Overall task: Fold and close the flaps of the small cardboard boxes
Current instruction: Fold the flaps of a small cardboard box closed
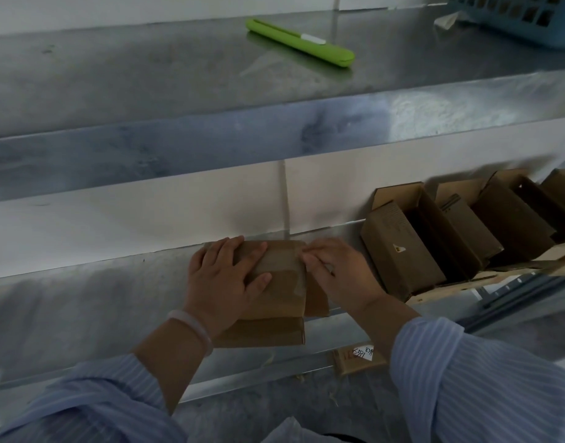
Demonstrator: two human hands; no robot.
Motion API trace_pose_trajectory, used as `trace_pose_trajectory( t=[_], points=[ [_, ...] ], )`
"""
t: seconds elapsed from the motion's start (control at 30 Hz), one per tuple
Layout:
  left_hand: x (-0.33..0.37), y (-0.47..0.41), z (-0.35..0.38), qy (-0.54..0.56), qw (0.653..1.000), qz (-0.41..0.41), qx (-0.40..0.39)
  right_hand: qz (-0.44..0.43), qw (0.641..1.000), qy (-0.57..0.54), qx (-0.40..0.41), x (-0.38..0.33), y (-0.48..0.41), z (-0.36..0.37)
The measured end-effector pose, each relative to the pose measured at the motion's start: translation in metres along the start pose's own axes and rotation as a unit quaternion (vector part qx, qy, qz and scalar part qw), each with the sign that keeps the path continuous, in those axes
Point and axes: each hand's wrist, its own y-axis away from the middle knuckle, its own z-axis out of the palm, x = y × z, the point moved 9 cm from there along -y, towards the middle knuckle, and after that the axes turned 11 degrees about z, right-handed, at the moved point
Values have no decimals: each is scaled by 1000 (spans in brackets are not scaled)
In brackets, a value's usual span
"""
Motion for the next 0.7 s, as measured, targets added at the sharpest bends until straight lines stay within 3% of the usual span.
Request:
trace_pose_trajectory(
  t=[0.17,0.3,0.53,0.6,0.7],
  points=[
    [1,0,-3,4,1000,1,5,120,989,-59,-66,15,-8,2],
    [1,1,-3,2,1000,-1,2,108,991,1,-76,11,-17,2],
    [1,1,-2,10,1000,-6,0,225,968,-93,60,38,-27,-21],
    [1,2,-4,14,1000,-8,5,218,969,-69,94,37,-31,-27],
    [1,2,-5,17,1000,-9,6,106,993,2,57,23,-33,-19]
  ],
)
